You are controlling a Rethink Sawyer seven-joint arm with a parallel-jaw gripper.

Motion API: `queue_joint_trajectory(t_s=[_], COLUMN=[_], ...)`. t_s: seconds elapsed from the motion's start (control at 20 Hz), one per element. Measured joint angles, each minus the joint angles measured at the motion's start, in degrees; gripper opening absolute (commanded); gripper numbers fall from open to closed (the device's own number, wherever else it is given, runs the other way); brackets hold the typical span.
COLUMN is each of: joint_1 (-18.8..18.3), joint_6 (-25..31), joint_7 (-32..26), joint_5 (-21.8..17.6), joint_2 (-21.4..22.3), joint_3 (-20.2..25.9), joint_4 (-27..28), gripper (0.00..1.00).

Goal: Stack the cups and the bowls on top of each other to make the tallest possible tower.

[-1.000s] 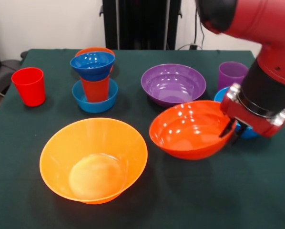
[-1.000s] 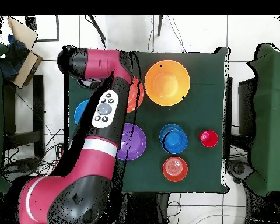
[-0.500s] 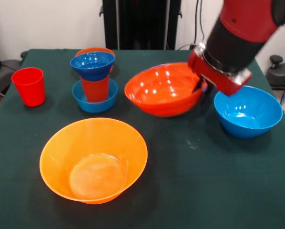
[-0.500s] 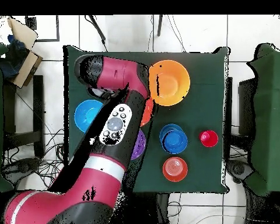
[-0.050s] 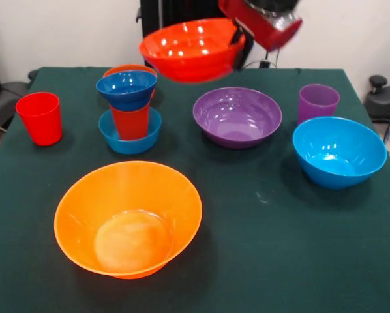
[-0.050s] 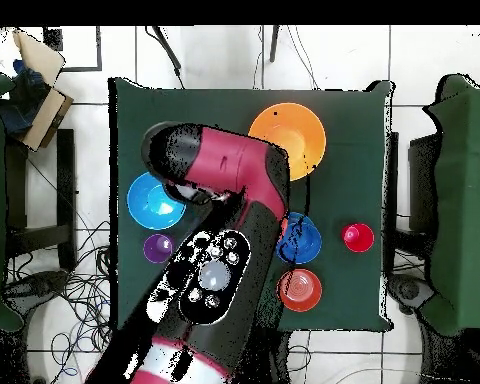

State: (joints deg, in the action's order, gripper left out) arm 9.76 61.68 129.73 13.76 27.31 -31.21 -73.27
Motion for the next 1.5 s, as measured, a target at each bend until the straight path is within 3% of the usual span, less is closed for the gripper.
queue_joint_trajectory(t_s=[0.3,0.65,1.1,1.5], joint_1=[-2.05,-8.72,-14.05,-18.35], joint_6=[-0.15,-5.42,-14.89,-21.18], joint_7=[-0.02,-0.03,-0.03,-0.03], joint_5=[-3.99,-8.98,-13.39,-15.52], joint_2=[6.35,12.28,15.75,16.33], joint_3=[-0.01,0.68,3.59,9.93], joint_4=[-4.92,-11.07,-18.45,-23.93], gripper=[0.00,0.00,0.00,0.00])
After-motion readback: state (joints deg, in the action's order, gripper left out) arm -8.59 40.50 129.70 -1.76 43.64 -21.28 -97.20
